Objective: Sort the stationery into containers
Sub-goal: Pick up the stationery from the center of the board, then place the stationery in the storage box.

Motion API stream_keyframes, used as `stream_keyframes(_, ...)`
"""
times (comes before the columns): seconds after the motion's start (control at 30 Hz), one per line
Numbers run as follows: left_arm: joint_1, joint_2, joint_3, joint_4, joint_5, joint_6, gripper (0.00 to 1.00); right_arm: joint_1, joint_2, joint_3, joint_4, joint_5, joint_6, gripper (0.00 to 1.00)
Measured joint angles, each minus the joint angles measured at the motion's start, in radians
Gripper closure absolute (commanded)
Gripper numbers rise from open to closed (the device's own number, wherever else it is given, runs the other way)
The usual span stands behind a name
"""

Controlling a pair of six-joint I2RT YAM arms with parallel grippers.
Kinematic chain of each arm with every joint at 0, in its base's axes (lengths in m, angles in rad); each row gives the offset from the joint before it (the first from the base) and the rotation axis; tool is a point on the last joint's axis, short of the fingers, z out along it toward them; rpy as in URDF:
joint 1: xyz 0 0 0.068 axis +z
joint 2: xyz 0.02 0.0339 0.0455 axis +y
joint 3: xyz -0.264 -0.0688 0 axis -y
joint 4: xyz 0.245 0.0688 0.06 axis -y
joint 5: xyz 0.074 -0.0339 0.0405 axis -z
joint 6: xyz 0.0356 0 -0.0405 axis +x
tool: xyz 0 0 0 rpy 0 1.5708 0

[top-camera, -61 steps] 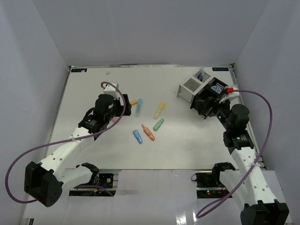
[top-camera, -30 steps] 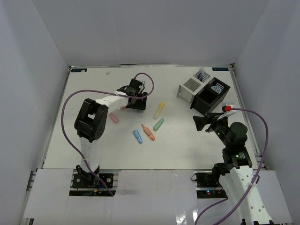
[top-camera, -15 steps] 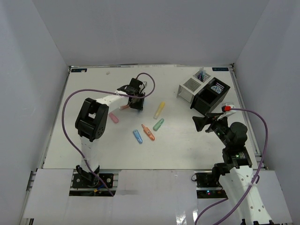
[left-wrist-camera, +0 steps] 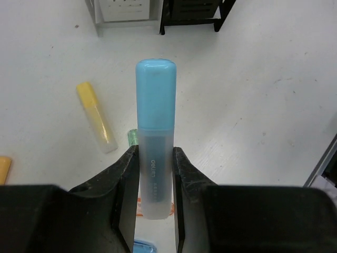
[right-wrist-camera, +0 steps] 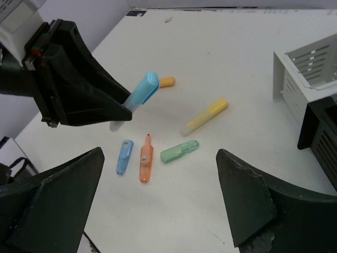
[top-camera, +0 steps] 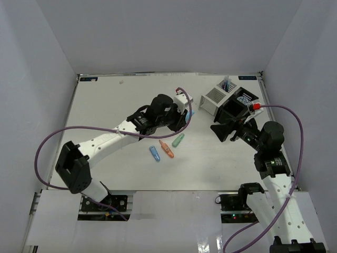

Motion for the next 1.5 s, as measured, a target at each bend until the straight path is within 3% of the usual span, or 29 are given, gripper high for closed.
stream_keyframes(0.3,-0.098,-0.128,-0.143,0.084,-0.011,0.058,0.95,0.026,0.137,0.083,0.003,-0.088,0.082,0.05)
stream_keyframes(0.87,-0.114,-0.163,-0.222,0.182,-0.010,0.081,0.96,0.284,0.382,0.084,0.154,-0.020,0.169,0.00)
stream_keyframes(1.07,-0.114,-0.192,-0.249,0.201,-0.006,0.067,0.97,0.290,0.415,0.084,0.197,0.015,0.181,0.12)
stream_keyframes(1.27,-0.114,-0.199,-0.260,0.225,0.004,0.053,0.98,0.293,0.438,0.084,0.220,0.026,0.184,0.35)
stream_keyframes(1.37,-0.114,-0.199,-0.260,0.233,0.010,0.050,0.96,0.300,0.450,0.084,0.232,0.020,0.184,0.48)
stream_keyframes(1.47,-0.114,-0.199,-0.262,0.233,0.007,0.050,0.93,0.304,0.468,0.084,0.254,-0.004,0.190,0.66)
stream_keyframes(1.5,-0.113,-0.198,-0.266,0.233,0.004,0.050,0.92,0.307,0.474,0.085,0.259,-0.014,0.198,0.78)
